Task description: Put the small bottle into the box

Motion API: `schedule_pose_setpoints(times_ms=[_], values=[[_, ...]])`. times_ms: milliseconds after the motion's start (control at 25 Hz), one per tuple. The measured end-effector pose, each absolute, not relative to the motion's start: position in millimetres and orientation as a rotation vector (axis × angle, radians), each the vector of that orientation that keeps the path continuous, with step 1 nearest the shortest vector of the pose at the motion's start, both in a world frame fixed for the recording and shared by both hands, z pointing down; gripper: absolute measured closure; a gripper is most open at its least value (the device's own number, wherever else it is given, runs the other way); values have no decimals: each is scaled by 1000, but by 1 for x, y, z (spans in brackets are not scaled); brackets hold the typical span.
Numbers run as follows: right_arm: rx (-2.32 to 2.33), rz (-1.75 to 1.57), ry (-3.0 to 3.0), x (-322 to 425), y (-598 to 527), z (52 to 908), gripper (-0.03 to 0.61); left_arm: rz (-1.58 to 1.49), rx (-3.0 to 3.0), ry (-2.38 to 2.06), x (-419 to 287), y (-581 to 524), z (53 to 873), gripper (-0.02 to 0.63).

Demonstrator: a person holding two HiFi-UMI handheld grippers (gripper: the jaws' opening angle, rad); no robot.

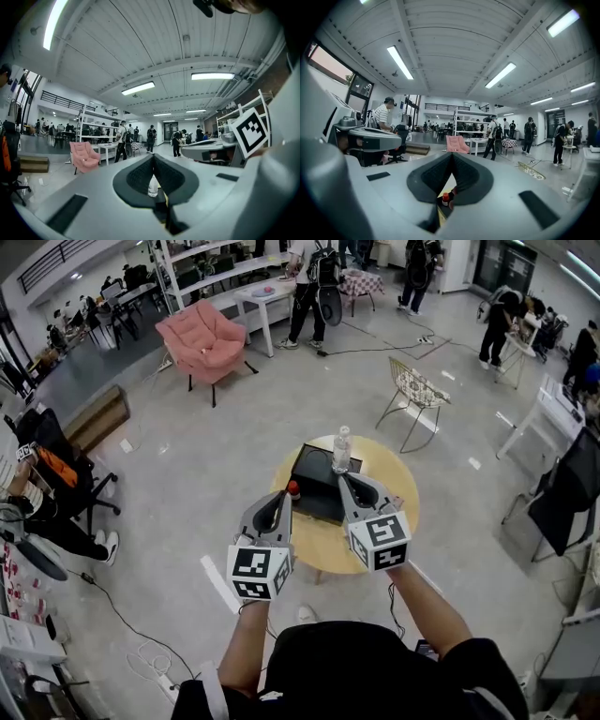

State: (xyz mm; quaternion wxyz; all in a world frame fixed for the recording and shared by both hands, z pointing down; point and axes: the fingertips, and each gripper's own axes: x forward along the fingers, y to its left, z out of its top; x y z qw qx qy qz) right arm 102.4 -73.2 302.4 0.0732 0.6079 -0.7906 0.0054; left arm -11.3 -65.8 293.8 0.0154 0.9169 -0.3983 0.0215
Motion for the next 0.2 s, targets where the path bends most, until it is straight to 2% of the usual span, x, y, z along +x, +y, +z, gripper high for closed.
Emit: schedule_pose_setpoints(times_ms=[200], values=[[1813,14,-2404,103,-71,294,577,71,2849,-1259,-10,-61,289,603]])
